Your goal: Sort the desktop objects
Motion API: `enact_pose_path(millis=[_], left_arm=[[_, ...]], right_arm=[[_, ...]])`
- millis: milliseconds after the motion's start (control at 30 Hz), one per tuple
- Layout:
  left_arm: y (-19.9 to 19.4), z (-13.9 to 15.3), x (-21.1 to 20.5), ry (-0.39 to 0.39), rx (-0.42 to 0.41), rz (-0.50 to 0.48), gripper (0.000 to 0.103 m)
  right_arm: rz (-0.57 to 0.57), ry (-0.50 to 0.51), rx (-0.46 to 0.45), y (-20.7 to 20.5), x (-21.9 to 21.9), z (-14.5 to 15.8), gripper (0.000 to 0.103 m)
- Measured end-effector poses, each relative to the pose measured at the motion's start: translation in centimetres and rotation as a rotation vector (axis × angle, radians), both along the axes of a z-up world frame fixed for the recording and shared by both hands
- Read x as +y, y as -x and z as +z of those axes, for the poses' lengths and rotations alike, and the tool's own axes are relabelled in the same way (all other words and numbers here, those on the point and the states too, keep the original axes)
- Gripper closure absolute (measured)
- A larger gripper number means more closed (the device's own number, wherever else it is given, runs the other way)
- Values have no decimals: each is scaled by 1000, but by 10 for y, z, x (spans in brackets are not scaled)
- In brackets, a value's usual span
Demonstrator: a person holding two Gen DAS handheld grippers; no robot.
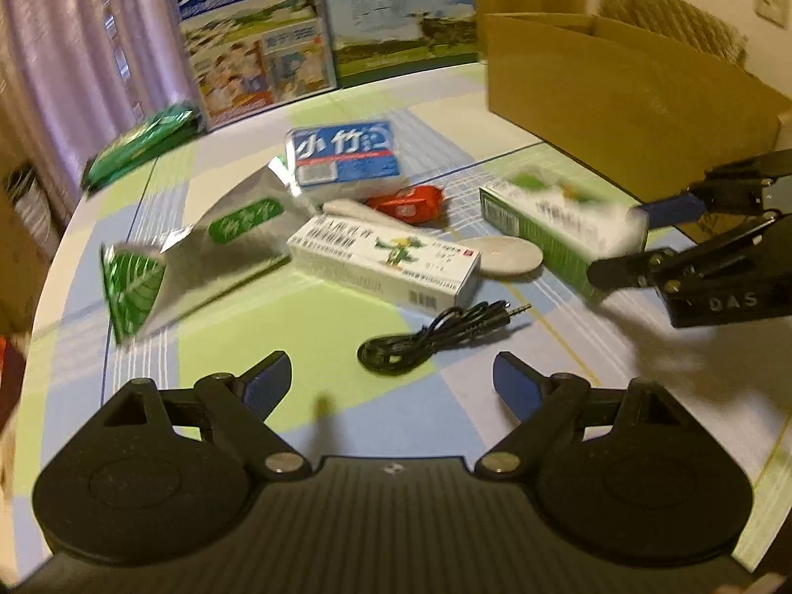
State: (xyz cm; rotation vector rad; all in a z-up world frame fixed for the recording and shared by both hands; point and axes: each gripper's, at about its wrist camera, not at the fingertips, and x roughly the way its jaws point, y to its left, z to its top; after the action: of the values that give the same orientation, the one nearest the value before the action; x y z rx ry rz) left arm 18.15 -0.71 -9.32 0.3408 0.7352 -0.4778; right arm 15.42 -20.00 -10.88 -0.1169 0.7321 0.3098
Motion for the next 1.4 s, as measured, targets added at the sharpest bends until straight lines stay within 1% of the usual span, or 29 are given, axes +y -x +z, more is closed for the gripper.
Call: enact_pose_path(millis=[67,100,167,200,300,333,367,400,500,567,600,667,700,833,867,900,1000,1100,1133,1233,1333,1400], left_arm=[[-6,-1,-5,-26,-13,-56,17],[-8,-2,-8,-41,-17,-86,17],[-16,-7,-12,-71,-9,-144,18],[-20,-9,-14,-84,-1,-172,19],[-31,-16,-18,-101,39,-253,27],[-36,-17,-17,-77,62,-277,36],[-40,-17,-15,-56,80,-284,48],[-44,-17,-14,-46,91,-287,52],[-49,-16,-14,-44,105,-307,56],[-48,-15,-13,-29,129,-306,68],[-45,-14,-14,-29,139,-298,70],[-37,-11,-14,-39,158,-260,83],[-32,-10,-13,-37,171,-231,86],[-9,-6,-7,27,230,-102,87],[-1,-5,-6,40,234,-81,87],[7,-5,-6,48,234,-64,87],[27,-5,-6,69,218,-8,87],[40,-5,-7,93,201,42,87],[46,-4,-8,95,187,47,86],[58,-4,-12,111,173,28,74],[66,-5,-14,118,142,-14,73],[67,-6,-17,96,119,-27,71]], right_arm=[[1,11,-10,8,2,-2,44],[1,14,-14,13,2,-3,40],[0,16,-20,14,2,-5,35],[0,15,-21,19,2,-7,34],[3,7,-21,20,0,-9,34],[6,-2,-19,20,-1,-10,34],[9,-9,-18,21,-2,-10,34],[11,-14,-19,20,-2,-10,34],[13,-18,-15,19,-3,-11,34],[10,-22,-13,18,-3,-11,34],[8,-24,-12,17,-3,-11,34],[1,-30,-15,17,-3,-10,34],[-4,-30,-17,16,-2,-10,34],[-28,-22,-22,14,2,-10,37],[-35,-16,-20,13,3,-11,43],[-45,-11,-17,12,3,-13,47],[-54,-9,-17,15,2,-12,49],[-66,-15,0,28,-3,-9,49],[-69,-17,9,36,-5,-8,49],[-66,2,12,64,-10,-6,48],[-76,27,0,89,-15,-7,48],[-80,34,-10,98,-17,-9,47]])
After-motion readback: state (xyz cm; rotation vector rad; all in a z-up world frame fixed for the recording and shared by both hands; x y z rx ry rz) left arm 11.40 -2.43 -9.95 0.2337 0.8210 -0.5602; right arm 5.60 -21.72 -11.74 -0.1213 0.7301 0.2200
